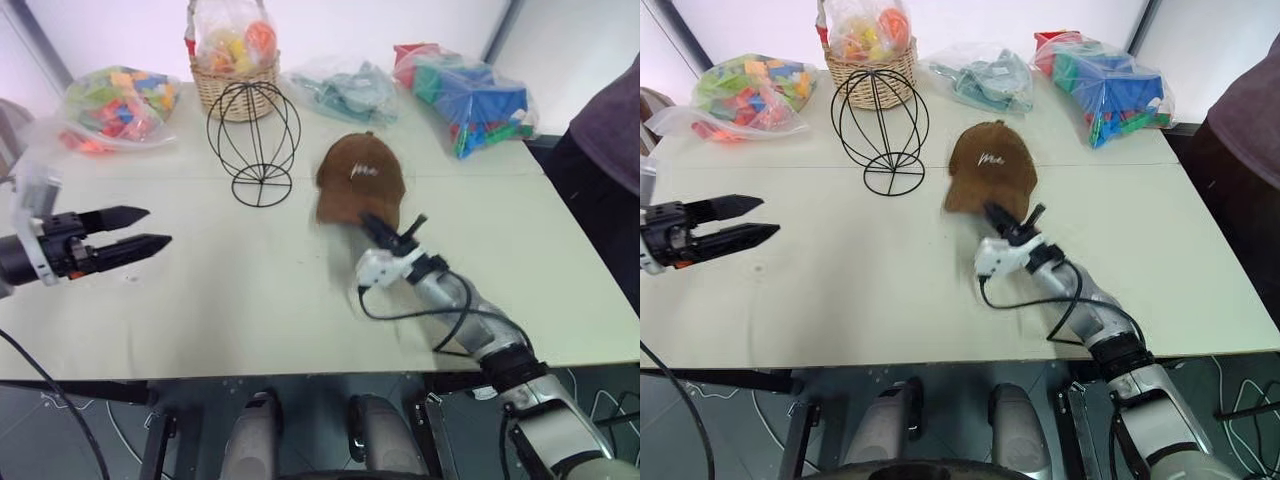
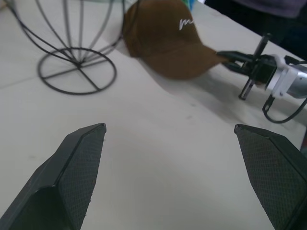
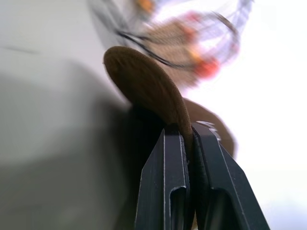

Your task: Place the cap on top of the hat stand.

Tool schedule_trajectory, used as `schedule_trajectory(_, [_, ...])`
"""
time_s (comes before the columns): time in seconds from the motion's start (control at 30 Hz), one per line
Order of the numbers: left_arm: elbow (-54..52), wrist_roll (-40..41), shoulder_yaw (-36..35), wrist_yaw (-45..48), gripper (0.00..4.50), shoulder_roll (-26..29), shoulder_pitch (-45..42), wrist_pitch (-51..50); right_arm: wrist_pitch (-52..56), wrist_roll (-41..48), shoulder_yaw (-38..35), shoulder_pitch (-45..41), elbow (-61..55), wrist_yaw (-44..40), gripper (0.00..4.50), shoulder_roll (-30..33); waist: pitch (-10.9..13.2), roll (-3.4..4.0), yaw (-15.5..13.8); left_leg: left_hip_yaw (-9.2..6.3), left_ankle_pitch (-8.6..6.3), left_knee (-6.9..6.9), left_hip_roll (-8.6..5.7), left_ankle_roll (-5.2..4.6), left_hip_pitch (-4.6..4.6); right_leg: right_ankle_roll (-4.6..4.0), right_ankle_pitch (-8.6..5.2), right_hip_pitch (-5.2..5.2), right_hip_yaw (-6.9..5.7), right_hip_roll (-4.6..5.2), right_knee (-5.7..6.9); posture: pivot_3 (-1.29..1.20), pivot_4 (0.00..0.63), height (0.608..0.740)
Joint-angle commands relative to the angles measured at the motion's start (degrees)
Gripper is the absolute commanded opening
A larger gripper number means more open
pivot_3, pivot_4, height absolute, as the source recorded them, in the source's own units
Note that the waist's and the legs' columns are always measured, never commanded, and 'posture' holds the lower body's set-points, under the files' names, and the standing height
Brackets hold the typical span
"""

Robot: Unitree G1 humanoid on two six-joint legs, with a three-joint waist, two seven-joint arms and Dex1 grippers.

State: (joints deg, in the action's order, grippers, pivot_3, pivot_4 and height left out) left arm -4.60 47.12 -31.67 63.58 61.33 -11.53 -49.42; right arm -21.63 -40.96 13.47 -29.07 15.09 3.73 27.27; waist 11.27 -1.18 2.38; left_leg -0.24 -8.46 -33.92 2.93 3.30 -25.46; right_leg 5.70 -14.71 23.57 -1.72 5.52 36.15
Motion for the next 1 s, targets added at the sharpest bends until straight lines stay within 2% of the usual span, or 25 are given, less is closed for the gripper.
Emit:
schedule_trajectory(0.03, [0.8,1.8,-4.7,-0.1,4.5,2.2,-2.0,-0.6,1.9,3.0,-5.2,-10.0,-6.1,-0.1,0.05,1.0,0.0,0.01,0.1,0.01,0.0,0.01,0.0,-0.01,0.0,0.0,0.0,0.0,0.0,0.0,0.01,0.0,0.15,0.74])
schedule_trajectory(0.2, [3.3,0.0,-4.9,-2.0,4.5,2.6,-4.5,1.5,1.3,5.1,-4.0,-19.4,-4.9,-0.9,0.05,-1.6,0.0,-0.06,0.1,-0.02,0.06,0.35,0.01,-0.09,0.11,0.05,0.06,0.05,-0.02,-0.04,0.05,0.0,0.15,0.74])
schedule_trajectory(0.4, [5.4,-1.9,-5.1,-8.3,4.5,0.2,-8.6,4.7,-1.3,7.3,1.4,-26.9,1.3,-0.6,0.05,-11.9,0.0,-0.05,0.2,-0.01,0.1,0.81,-0.01,-0.13,0.02,-0.08,0.37,0.38,0.01,-0.14,0.09,0.0,0.15,0.74])
schedule_trajectory(0.57, [2.3,-0.7,-8.5,-12.1,4.5,-2.3,-6.7,4.3,-4.3,4.7,6.1,-30.6,7.8,2.7,0.05,-18.2,0.0,-0.06,0.3,0.0,0.12,0.83,0.0,-0.11,-0.05,0.1,0.47,0.48,0.02,-0.16,0.17,0.0,0.15,0.74])
schedule_trajectory(0.8, [-2.3,1.2,-13.3,-14.9,4.5,-3.9,-2.1,2.7,-6.6,1.2,9.9,-33.2,15.3,7.9,0.05,-20.7,-0.1,-0.13,0.1,-0.03,0.24,0.82,0.0,0.11,-0.05,-0.27,0.48,0.49,0.01,-0.15,0.16,0.0,0.15,0.74])
schedule_trajectory(1.0, [-3.0,2.0,-14.3,-16.3,4.5,-4.0,-1.5,2.3,-7.1,-0.8,12.2,-33.2,20.1,10.7,0.05,-21.1,-0.1,-0.14,0.2,-0.04,0.32,0.82,0.03,0.22,-0.01,-0.4,0.62,0.52,0.02,-0.17,0.17,0.0,0.15,0.74])
